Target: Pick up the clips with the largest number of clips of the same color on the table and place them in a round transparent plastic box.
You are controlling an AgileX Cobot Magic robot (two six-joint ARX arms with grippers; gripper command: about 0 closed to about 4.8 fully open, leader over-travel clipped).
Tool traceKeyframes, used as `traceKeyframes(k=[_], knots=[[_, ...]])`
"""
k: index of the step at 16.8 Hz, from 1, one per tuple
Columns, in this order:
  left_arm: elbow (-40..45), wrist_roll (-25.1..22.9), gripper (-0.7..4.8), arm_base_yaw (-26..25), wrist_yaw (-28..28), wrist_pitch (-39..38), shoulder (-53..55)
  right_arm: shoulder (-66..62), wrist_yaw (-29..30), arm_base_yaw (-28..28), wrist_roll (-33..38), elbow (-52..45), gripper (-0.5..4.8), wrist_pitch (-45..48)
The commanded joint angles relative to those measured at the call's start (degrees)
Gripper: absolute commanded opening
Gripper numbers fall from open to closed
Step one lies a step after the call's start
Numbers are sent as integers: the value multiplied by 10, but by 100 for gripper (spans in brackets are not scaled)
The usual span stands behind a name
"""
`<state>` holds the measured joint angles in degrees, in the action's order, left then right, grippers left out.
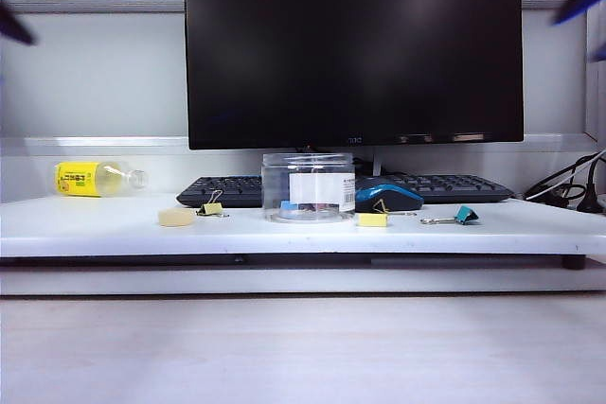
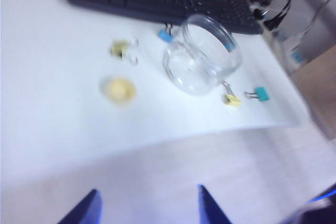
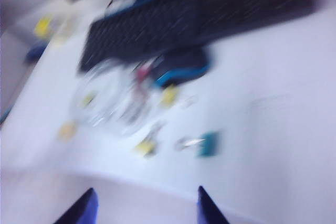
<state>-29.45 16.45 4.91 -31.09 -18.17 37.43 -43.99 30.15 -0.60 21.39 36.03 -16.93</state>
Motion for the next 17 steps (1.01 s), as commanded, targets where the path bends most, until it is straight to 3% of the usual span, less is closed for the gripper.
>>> traceKeyframes(k=[1, 3, 5, 6, 8, 17], knots=[[-87, -93, 247, 49, 46, 27, 156, -53, 44, -81, 3, 7, 244, 50], [-155, -124, 251, 105, 84, 17, 266, -89, 42, -158, 13, 7, 244, 85], [-211, -180, 371, 164, 183, 2, 340, -122, -2, -215, 13, 7, 244, 118], [-241, -210, 373, 194, 242, -7, 372, -141, -19, -231, 13, 7, 244, 136], [-269, -225, 372, 215, 297, -9, 407, -176, -18, -235, 13, 7, 244, 152], [-342, -236, 372, 217, 294, 26, 547, -225, -6, -237, 7, 7, 266, 198]])
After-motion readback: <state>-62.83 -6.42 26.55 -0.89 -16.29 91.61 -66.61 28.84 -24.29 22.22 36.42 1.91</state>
